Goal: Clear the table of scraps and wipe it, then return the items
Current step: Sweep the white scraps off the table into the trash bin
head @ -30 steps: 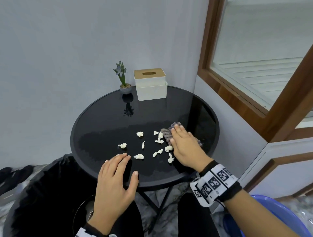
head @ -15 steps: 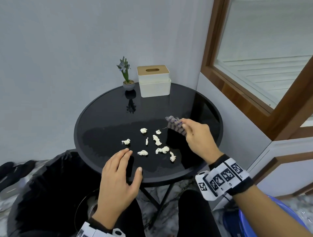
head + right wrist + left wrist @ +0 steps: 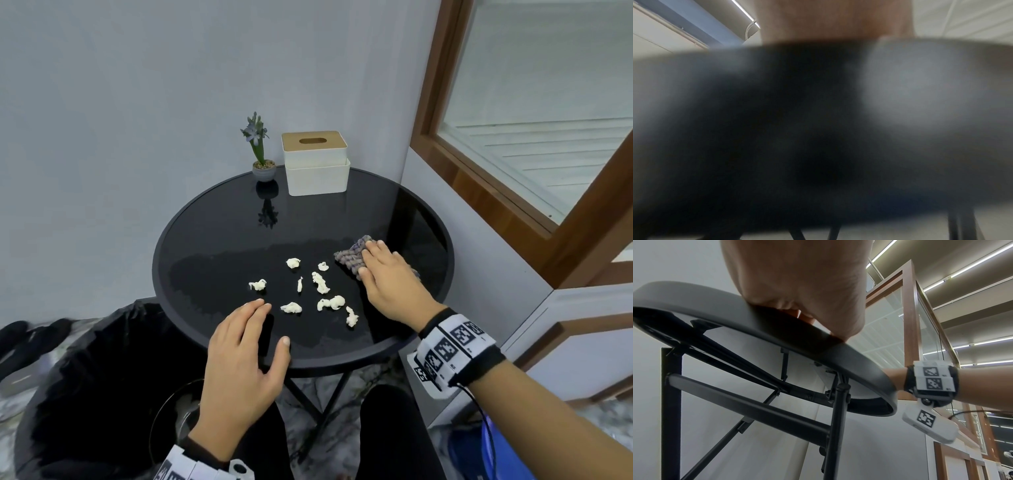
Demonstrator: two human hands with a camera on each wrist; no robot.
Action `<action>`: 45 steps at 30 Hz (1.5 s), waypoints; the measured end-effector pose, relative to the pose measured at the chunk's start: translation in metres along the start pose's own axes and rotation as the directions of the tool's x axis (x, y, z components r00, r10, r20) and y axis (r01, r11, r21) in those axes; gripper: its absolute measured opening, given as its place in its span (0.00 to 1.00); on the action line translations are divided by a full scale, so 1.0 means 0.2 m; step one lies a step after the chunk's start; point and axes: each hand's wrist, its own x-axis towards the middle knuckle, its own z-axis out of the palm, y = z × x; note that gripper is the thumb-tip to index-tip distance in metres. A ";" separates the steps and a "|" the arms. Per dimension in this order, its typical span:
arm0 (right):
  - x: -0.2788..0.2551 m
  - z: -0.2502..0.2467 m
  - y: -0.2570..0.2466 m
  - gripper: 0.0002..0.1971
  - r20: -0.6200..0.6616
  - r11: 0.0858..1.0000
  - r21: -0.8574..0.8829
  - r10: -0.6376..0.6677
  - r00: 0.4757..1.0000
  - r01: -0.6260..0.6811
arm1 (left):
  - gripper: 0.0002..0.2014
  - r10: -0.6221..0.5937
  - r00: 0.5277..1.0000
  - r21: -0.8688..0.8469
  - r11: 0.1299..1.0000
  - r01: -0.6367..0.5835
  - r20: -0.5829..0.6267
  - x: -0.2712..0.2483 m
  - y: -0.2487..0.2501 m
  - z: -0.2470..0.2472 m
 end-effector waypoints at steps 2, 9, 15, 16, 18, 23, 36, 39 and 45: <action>0.05 0.00 -0.01 0.26 0.040 0.999 0.003 0.048 0.998 -0.049 | 0.26 0.009 1.000 0.001 1.000 -0.009 -0.001 0.00 0.01 0.00; 0.07 0.04 -0.17 0.26 0.099 0.998 0.056 -0.005 0.995 0.000 | 0.25 0.018 1.000 0.015 1.000 -0.018 -0.005 0.00 0.00 0.00; 0.03 0.07 -0.27 0.23 0.060 0.991 0.099 -0.095 0.994 0.089 | 0.25 0.013 1.000 0.002 1.000 -0.013 0.003 0.00 0.00 -0.01; 0.02 0.06 -0.27 0.21 0.022 0.980 0.182 -0.083 0.996 0.077 | 0.25 0.015 1.000 0.000 1.000 -0.015 0.001 0.00 0.00 -0.01; 0.00 0.05 -0.26 0.18 -0.061 0.925 0.377 -0.014 0.998 0.037 | 0.25 0.016 1.000 0.002 1.000 -0.016 -0.001 -0.01 0.00 0.00; -0.05 -0.02 -0.16 0.14 -0.250 0.902 0.427 0.043 0.967 0.070 | 0.25 0.015 1.000 -0.012 1.000 -0.015 0.001 -0.01 0.00 0.00; -0.25 0.00 -0.11 0.08 -0.232 0.990 -0.134 0.008 0.973 -0.040 | 0.26 -0.015 1.000 -0.012 1.000 0.015 -0.002 -0.01 0.02 0.00; -0.23 -0.02 -0.12 0.17 -0.232 0.999 -0.026 0.012 0.973 -0.018 | 0.26 0.006 1.000 -0.026 1.000 -0.006 -0.006 -0.01 0.00 -0.01; -0.26 0.00 -0.07 0.31 0.063 0.996 0.070 -0.062 0.996 0.058 | 0.30 -0.036 0.999 -0.031 0.999 0.035 -0.023 0.02 -0.04 -0.05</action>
